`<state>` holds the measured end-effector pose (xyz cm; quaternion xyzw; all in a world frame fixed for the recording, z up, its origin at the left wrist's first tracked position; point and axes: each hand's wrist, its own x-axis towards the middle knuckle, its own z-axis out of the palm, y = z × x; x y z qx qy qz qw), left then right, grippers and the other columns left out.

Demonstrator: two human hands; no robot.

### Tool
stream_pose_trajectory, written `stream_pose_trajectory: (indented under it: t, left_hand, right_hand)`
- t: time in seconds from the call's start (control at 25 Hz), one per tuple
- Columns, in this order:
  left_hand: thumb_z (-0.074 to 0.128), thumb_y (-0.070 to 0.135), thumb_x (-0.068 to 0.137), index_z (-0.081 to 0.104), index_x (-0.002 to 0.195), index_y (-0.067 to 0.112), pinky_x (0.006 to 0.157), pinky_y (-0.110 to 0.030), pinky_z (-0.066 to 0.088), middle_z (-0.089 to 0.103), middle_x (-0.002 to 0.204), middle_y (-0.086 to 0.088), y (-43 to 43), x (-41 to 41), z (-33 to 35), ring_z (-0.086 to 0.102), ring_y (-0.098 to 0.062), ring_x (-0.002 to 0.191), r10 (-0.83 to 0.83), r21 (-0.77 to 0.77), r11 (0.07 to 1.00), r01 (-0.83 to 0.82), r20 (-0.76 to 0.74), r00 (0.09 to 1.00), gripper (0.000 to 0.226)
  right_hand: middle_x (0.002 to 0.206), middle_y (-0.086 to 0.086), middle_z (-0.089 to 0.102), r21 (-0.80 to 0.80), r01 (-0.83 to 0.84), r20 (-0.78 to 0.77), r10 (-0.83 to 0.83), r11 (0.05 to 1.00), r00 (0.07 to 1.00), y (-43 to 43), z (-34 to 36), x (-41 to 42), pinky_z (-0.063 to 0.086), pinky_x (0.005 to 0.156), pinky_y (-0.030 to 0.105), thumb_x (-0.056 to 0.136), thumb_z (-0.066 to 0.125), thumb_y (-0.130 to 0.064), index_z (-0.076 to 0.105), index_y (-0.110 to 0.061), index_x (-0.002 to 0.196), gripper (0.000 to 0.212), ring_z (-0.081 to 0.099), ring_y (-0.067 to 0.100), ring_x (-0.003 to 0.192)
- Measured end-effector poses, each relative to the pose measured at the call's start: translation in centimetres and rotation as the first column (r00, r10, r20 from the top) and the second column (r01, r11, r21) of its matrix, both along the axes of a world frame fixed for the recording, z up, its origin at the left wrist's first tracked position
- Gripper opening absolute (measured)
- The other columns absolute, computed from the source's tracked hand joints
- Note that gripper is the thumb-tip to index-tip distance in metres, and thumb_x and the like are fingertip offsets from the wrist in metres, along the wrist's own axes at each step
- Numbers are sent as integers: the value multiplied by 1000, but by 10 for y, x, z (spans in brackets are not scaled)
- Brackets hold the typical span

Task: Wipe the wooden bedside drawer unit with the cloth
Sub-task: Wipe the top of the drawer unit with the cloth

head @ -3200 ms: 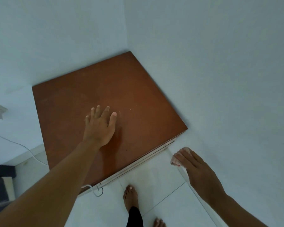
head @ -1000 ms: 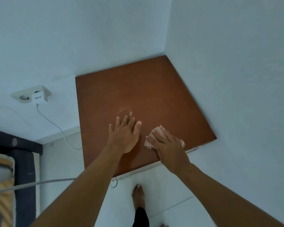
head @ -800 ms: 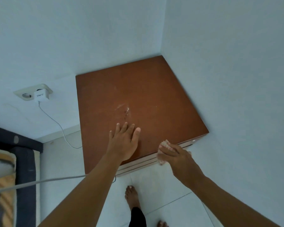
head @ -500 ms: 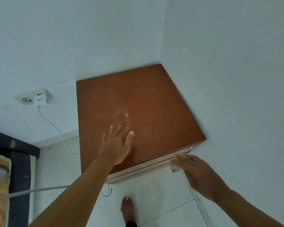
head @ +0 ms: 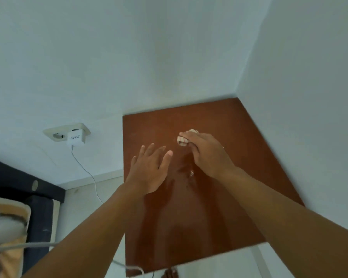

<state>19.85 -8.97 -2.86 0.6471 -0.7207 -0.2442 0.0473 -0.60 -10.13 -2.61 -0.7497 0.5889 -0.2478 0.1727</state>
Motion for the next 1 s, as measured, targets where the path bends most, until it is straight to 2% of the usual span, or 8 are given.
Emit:
stream_pose_trajectory:
  t: [0.24, 0.32, 0.4, 0.48, 0.56, 0.72, 0.8, 1.0]
  left_hand:
    - [18, 63, 101, 35, 155, 36, 123, -54, 9, 19, 169, 2, -84, 37, -31, 2, -24, 157, 1, 24, 1000, 0, -64, 998, 63]
    - [20, 58, 103, 38, 154, 35, 124, -50, 10, 22, 168, 1, -98, 45, -44, 4, -22, 157, -17, 2, 1000, 17, -103, 995, 59]
    - [21, 56, 104, 41, 153, 33, 124, -45, 9, 24, 167, 2, -103, 50, -57, 5, -20, 157, -37, -43, 999, 31, -140, 989, 57]
    - [18, 59, 102, 41, 153, 34, 125, -39, 5, 21, 168, 5, -100, 53, -67, 4, -16, 157, -51, -89, 995, 38, -149, 988, 62]
    - [10, 61, 96, 37, 155, 37, 125, -34, -1, 16, 169, 9, -94, 54, -72, -1, -12, 157, -61, -101, 994, 47, -135, 989, 69]
    - [3, 62, 94, 23, 159, 38, 124, -35, -6, 5, 170, 7, -93, 52, -68, -8, -15, 157, -119, -56, 992, 117, -35, 992, 72]
    - [4, 61, 96, 20, 160, 38, 123, -36, -6, 3, 170, 6, -95, 50, -67, -9, -17, 157, -122, -38, 992, 122, 2, 992, 70]
    - [13, 55, 104, 20, 160, 35, 125, -43, 1, 5, 171, 1, -94, 46, -61, -4, -23, 157, -109, -8, 994, 110, 62, 992, 59]
  right_hand:
    - [138, 8, 66, 42, 52, -30, -51, 998, 998, -149, -27, 54, 48, 105, 51, 100, 49, -16, 62, -23, 141, 44, 58, 39, 124]
    - [144, 2, 62, 96, 55, -90, -47, 994, 995, -179, -39, 63, 44, 110, 49, 102, 48, -32, 58, -26, 143, 43, 55, 34, 132]
    - [154, -3, 52, 156, 47, -269, -4, 987, 963, -194, -53, 66, 33, 116, 49, 99, 40, -56, 52, -32, 147, 55, 43, 27, 145]
    - [161, -2, 41, 139, 48, -396, 11, 989, 918, -193, -69, 67, 22, 121, 54, 95, 30, -62, 43, -34, 152, 65, 30, 26, 152]
    - [168, -1, 27, 137, 50, -440, 16, 989, 898, -185, -83, 66, 11, 125, 57, 98, 24, -58, 28, -36, 160, 65, 15, 27, 158]
    - [174, -1, 8, 195, 20, -462, 74, 980, 884, -179, -83, 64, 10, 127, 57, 101, 19, -55, 14, -33, 164, 67, -2, 32, 160]
    - [174, -1, 6, 207, 27, -448, 70, 978, 891, -171, -83, 63, 10, 127, 57, 102, 19, -55, 12, -33, 165, 66, -4, 34, 160]
    - [174, -3, 10, 187, 15, -457, 73, 982, 887, -123, -85, 59, 13, 126, 55, 102, 16, -55, 11, -37, 164, 65, 5, 32, 160]
